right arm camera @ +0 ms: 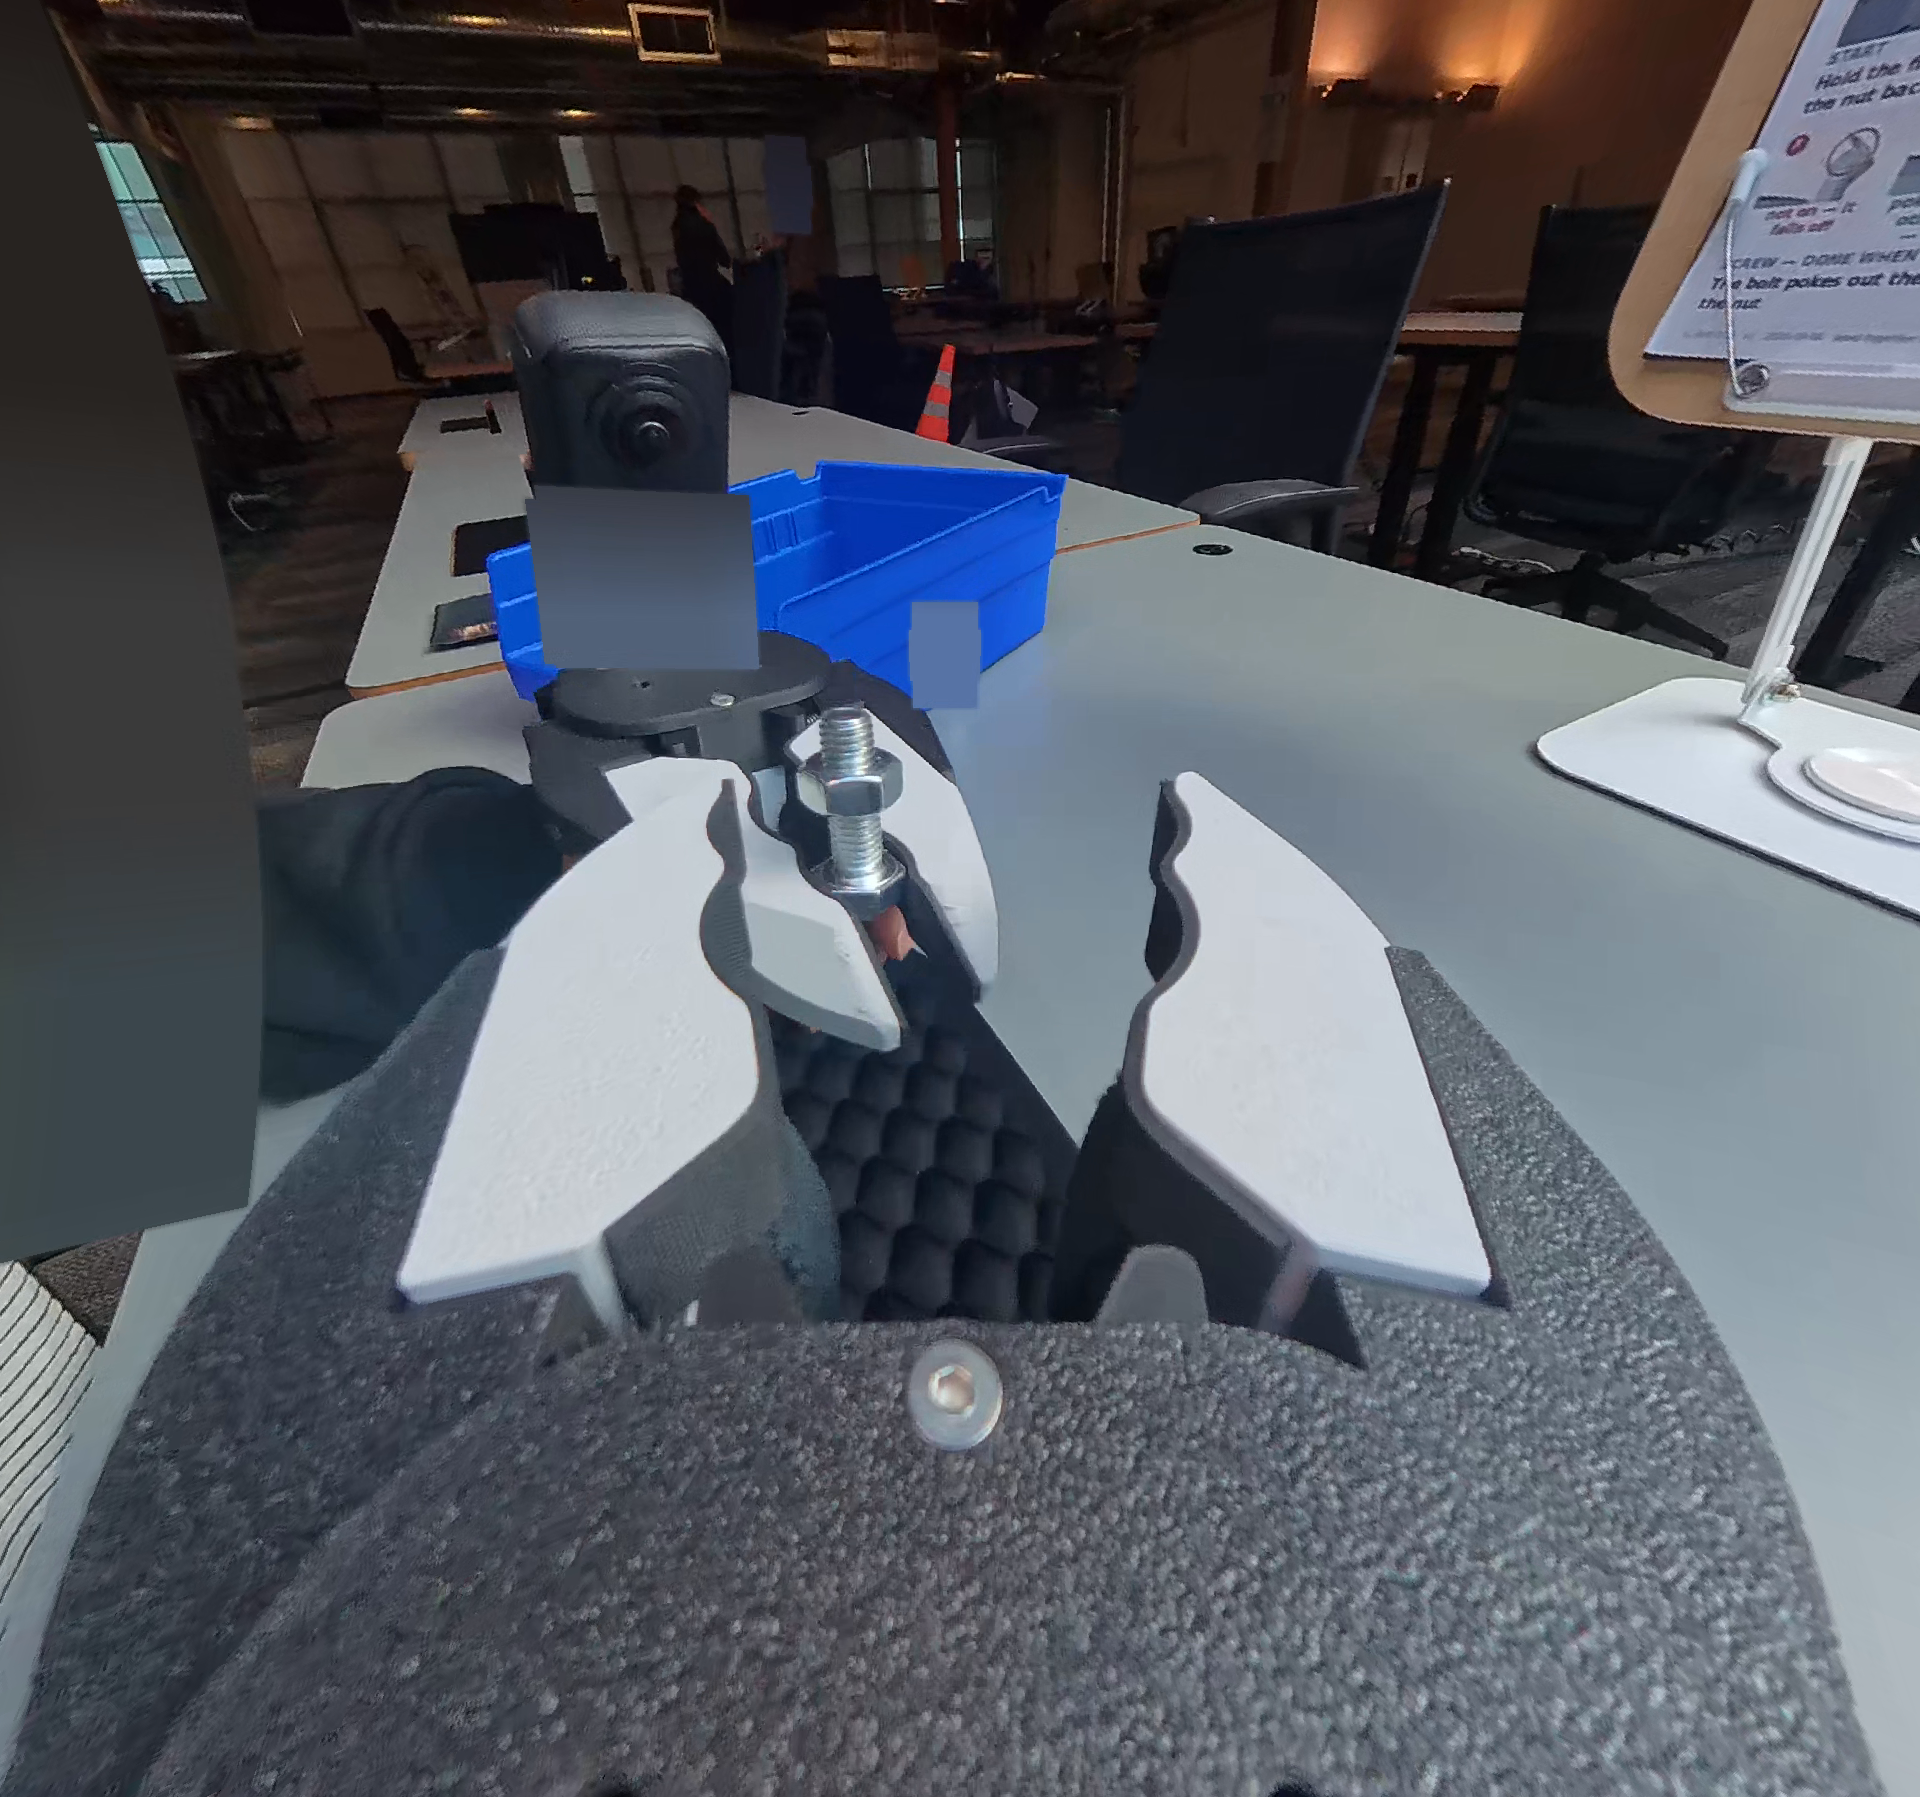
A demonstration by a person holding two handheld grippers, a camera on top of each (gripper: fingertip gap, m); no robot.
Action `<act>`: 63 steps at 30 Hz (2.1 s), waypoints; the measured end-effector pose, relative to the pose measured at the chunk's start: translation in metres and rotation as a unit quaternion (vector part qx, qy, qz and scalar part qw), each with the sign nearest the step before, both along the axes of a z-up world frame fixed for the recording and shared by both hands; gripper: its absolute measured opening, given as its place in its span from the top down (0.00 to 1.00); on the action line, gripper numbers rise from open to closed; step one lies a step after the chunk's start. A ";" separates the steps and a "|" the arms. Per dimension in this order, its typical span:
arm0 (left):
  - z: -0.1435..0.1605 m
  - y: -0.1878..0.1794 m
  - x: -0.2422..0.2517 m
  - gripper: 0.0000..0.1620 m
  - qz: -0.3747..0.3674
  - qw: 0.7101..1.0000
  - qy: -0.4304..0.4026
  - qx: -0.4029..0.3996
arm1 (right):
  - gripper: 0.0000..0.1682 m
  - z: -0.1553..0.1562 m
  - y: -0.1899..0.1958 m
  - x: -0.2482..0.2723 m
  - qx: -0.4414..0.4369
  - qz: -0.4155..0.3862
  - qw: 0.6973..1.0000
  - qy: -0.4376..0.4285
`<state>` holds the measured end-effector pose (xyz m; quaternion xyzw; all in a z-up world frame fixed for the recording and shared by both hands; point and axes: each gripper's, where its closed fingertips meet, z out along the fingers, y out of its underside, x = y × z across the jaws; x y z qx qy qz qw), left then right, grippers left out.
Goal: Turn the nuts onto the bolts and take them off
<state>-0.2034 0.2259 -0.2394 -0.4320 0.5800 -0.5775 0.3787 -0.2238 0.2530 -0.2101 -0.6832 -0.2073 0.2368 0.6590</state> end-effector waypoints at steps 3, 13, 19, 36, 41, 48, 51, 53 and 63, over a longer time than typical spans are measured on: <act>0.000 -0.001 0.000 0.91 -0.001 1.000 0.001 0.002 | 0.52 -0.001 0.007 -0.010 0.004 -0.002 1.000 -0.015; -0.002 -0.002 0.000 0.92 -0.004 1.000 0.004 0.008 | 0.54 -0.003 0.018 -0.005 0.001 -0.029 0.999 -0.029; -0.001 -0.001 0.000 0.91 -0.002 1.000 0.004 0.005 | 0.53 0.001 0.007 0.013 0.007 -0.036 0.999 -0.023; -0.001 -0.001 0.000 0.91 0.000 1.000 0.002 0.006 | 0.62 0.007 -0.001 -0.003 0.032 -0.004 0.999 -0.016; -0.002 -0.002 0.000 0.91 -0.001 1.000 0.005 0.009 | 0.61 0.000 0.012 -0.017 0.019 -0.005 0.999 -0.037; -0.002 -0.002 0.000 0.91 -0.002 1.000 0.004 0.008 | 0.62 0.000 0.007 -0.001 0.017 -0.018 0.999 -0.033; -0.001 -0.002 0.000 0.91 0.000 1.000 0.004 0.007 | 0.62 0.001 0.000 0.011 0.021 -0.024 0.999 -0.030; -0.001 -0.002 0.000 0.91 -0.001 1.000 0.002 0.006 | 0.69 0.001 -0.001 0.023 0.021 -0.045 0.998 -0.027; -0.002 -0.002 0.000 0.91 0.000 1.000 0.004 0.009 | 0.60 0.008 -0.005 0.009 0.032 -0.012 0.999 -0.005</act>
